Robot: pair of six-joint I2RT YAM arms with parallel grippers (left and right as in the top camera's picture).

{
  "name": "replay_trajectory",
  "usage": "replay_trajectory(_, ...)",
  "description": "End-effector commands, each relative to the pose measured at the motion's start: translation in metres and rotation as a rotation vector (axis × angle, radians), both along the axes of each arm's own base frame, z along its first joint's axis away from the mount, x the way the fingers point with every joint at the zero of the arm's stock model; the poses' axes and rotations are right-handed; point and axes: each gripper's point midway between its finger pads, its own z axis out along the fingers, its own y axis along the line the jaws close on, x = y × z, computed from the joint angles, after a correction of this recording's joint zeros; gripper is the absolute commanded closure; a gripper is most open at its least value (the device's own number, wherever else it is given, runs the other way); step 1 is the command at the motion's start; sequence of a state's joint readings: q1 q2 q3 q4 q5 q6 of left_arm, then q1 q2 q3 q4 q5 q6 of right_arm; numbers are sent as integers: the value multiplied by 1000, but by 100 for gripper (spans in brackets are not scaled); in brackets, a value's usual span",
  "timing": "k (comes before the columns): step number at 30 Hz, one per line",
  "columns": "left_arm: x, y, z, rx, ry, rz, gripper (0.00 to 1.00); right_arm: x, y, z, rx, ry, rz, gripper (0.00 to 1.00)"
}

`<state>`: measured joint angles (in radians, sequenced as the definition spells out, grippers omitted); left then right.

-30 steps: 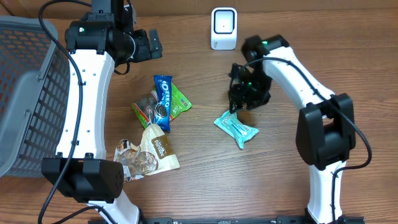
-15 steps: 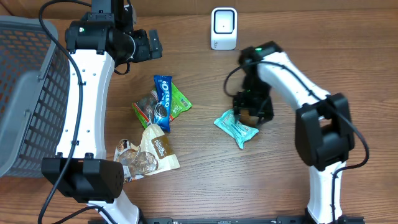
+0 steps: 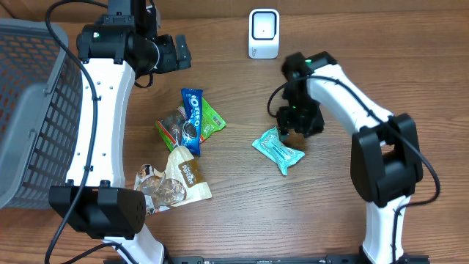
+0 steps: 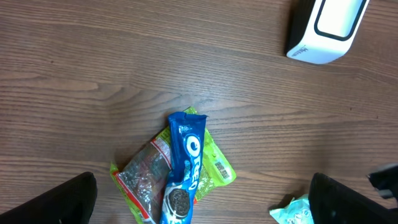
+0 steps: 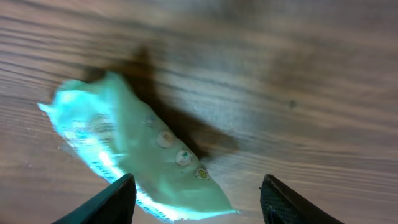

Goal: Scan the item barcode

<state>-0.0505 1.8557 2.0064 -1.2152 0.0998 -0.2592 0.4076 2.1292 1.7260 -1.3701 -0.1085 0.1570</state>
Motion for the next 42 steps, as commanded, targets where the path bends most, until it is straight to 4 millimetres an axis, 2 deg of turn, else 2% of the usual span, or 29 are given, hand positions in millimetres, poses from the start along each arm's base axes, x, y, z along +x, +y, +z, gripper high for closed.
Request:
replay_trajectory(1,2,-1,4,0,-12,7,0,14,13,39,-141,-231,142,35)
replay_trajectory(3,2,-1,4,0,-12,7,0,6,38,39,-233,-307,267,35)
replay_trajectory(6,2,-1,4,0,-12,7,0,-3,60,38,-294,-373,363,33)
replay_trajectory(8,2,-1,4,0,-12,7,0,-11,75,30,-315,-405,419,31)
replay_trajectory(11,2,-1,4,0,-12,7,0,-19,82,15,-335,-403,460,31)
replay_trajectory(13,2,-1,4,0,-12,7,0,-20,81,6,-353,-406,469,31)
replay_trajectory(20,2,-1,4,0,-12,8,0,-23,74,-7,-359,-387,466,29)
replay_trajectory(25,2,-1,4,0,-12,8,0,-34,66,-24,-356,-340,468,27)
replay_trajectory(32,2,-1,4,0,-12,8,0,-44,61,-47,-338,-316,463,31)
replay_trajectory(35,2,-1,4,0,-12,7,0,-47,57,-56,-344,-318,464,40)
replay_trajectory(39,2,-1,4,0,-12,8,0,-48,53,-57,-359,-314,468,62)
replay_trajectory(42,2,-1,4,0,-11,7,0,-52,49,-56,-371,-294,473,68)
